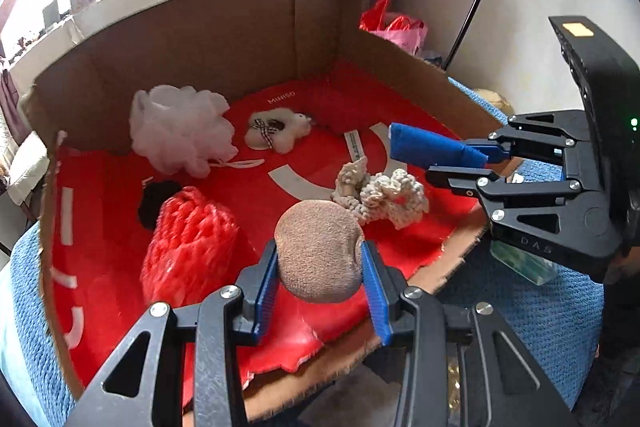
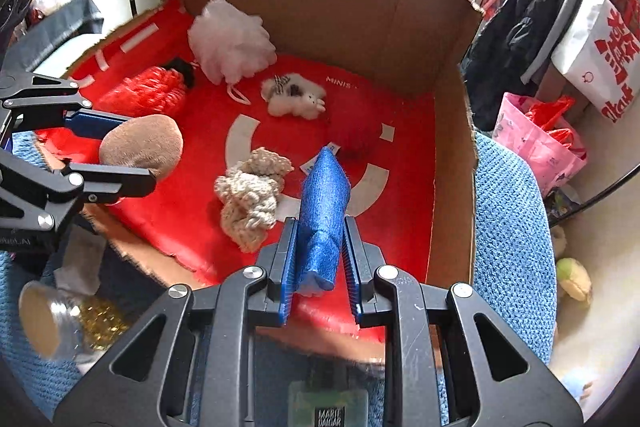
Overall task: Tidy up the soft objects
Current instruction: 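Lift the sponge and blue cloth and carry both into the box, then open the left tool releasing the sponge while the right tool releases the cloth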
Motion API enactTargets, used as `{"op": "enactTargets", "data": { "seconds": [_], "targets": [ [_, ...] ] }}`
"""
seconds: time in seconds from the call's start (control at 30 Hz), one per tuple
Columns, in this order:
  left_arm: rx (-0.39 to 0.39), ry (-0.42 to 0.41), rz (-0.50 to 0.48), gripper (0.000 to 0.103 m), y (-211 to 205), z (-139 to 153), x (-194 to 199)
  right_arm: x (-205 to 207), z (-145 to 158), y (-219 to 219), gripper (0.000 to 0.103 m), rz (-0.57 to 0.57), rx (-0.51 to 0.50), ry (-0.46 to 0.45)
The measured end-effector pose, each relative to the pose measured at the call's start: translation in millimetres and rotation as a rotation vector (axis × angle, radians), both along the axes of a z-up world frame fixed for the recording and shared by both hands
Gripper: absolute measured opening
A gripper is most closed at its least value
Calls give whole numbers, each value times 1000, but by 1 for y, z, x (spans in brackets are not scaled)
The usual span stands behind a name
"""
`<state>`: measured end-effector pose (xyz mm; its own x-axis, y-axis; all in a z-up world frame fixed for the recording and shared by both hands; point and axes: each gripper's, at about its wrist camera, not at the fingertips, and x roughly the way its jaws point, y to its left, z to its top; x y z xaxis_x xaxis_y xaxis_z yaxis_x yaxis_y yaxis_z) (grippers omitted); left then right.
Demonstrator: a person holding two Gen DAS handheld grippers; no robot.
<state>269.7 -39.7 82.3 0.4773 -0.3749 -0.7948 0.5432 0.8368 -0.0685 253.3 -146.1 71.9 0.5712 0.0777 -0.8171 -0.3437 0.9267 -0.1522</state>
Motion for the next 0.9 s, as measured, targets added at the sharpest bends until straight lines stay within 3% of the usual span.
{"op": "enactTargets", "data": {
  "seconds": [0.37, 0.9],
  "targets": [
    [59, 92, -7, 43, -16, -24, 31, 22, -18, 5, 20, 14, -57, 95],
    [94, 97, -7, 54, -24, -34, 36, 26, -24, 4, 22, 8, -57, 130]
  ]
}}
